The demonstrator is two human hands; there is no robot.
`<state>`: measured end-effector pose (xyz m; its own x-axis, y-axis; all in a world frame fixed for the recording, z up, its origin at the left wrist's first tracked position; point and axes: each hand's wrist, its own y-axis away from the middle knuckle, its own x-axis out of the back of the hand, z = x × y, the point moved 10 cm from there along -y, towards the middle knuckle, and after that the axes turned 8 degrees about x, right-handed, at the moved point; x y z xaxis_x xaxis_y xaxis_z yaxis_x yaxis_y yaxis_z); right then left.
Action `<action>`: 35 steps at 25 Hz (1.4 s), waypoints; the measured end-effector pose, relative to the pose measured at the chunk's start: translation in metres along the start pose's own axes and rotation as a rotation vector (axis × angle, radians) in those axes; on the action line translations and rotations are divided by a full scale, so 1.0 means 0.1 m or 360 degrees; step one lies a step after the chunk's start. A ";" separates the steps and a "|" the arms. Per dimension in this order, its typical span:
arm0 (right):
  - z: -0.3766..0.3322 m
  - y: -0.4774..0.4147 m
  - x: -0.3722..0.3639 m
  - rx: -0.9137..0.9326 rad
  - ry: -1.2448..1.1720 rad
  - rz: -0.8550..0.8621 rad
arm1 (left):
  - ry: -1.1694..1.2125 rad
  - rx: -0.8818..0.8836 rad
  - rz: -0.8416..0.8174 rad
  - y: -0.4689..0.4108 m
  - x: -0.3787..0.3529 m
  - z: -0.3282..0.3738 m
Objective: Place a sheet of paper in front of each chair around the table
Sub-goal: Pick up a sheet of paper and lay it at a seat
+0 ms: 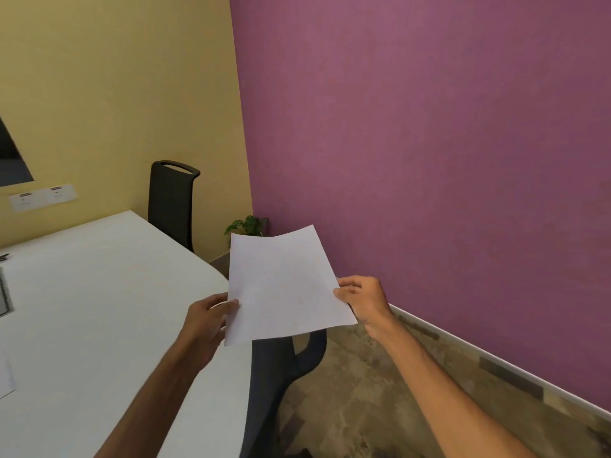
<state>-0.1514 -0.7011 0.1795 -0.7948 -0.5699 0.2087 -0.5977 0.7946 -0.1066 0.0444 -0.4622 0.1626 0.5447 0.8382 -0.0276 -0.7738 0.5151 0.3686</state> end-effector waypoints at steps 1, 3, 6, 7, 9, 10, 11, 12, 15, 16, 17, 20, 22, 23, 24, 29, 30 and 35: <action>0.05 -0.12 0.00 -0.0001 0.0005 -0.0013 | 0.0005 -0.0004 0.0011 -0.10 -0.04 0.01; 0.14 -0.37 -0.03 -0.0003 0.0008 -0.0065 | 0.0022 -0.0014 0.0031 -0.30 -0.11 0.03; 0.28 -0.85 -0.16 -0.0005 0.0019 -0.0154 | 0.0039 -0.0036 0.0079 -0.67 -0.18 0.08; 0.30 -1.03 -0.21 -0.0012 0.0019 -0.0174 | 0.0047 -0.0039 0.0099 -0.80 -0.21 0.12; 0.35 -1.37 -0.32 -0.0025 0.0016 -0.0232 | 0.0065 -0.0035 0.0146 -1.03 -0.24 0.17; 0.38 -1.54 -0.39 -0.0030 0.0014 -0.0262 | 0.0080 -0.0029 0.0167 -1.13 -0.26 0.20; 0.40 -1.70 -0.44 -0.0041 0.0015 -0.0287 | 0.0102 -0.0019 0.0190 -1.22 -0.28 0.24; 0.42 -1.85 -0.51 -0.0055 0.0012 -0.0314 | 0.0128 -0.0004 0.0220 -1.31 -0.28 0.26; 0.43 -2.29 -0.73 -0.0044 -0.0039 -0.0436 | 0.0210 0.0022 0.0333 -1.59 -0.26 0.31; 0.44 -2.44 -0.81 -0.0040 -0.0058 -0.0477 | 0.0233 0.0032 0.0379 -1.69 -0.25 0.33; 0.45 -2.60 -0.89 -0.0037 -0.0079 -0.0516 | 0.0256 0.0039 0.0426 -1.78 -0.25 0.35; 0.50 -3.11 -1.12 -0.0010 -0.0132 -0.0663 | 0.0323 0.0037 0.0596 -2.08 -0.28 0.44; 0.51 -3.45 -1.24 0.0003 -0.0160 -0.0759 | 0.0325 0.0026 0.0696 -2.24 -0.35 0.53; 0.51 -3.60 -1.28 0.0007 -0.0171 -0.0807 | 0.0330 0.0026 0.0736 -2.33 -0.39 0.57; 0.52 -3.78 -1.32 0.0013 -0.0175 -0.0863 | 0.0356 0.0031 0.0780 -2.43 -0.45 0.60; 0.54 -4.50 -1.46 -0.0001 -0.0203 -0.1041 | 0.0443 0.0100 0.0920 -2.81 -0.73 0.76; 0.56 -4.61 -1.50 -0.0007 -0.0206 -0.1060 | 0.0455 0.0110 0.0937 -2.88 -0.75 0.80; 0.61 -5.27 -1.91 -0.0017 -0.0246 -0.1151 | 0.0480 0.0102 0.1031 -3.38 -0.71 1.05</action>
<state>0.3089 -1.0239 0.1363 -0.2086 -0.9744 0.0839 -0.9775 0.2106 0.0151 0.3011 -0.7147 0.1375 -0.1381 0.9897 -0.0370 -0.8857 -0.1068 0.4517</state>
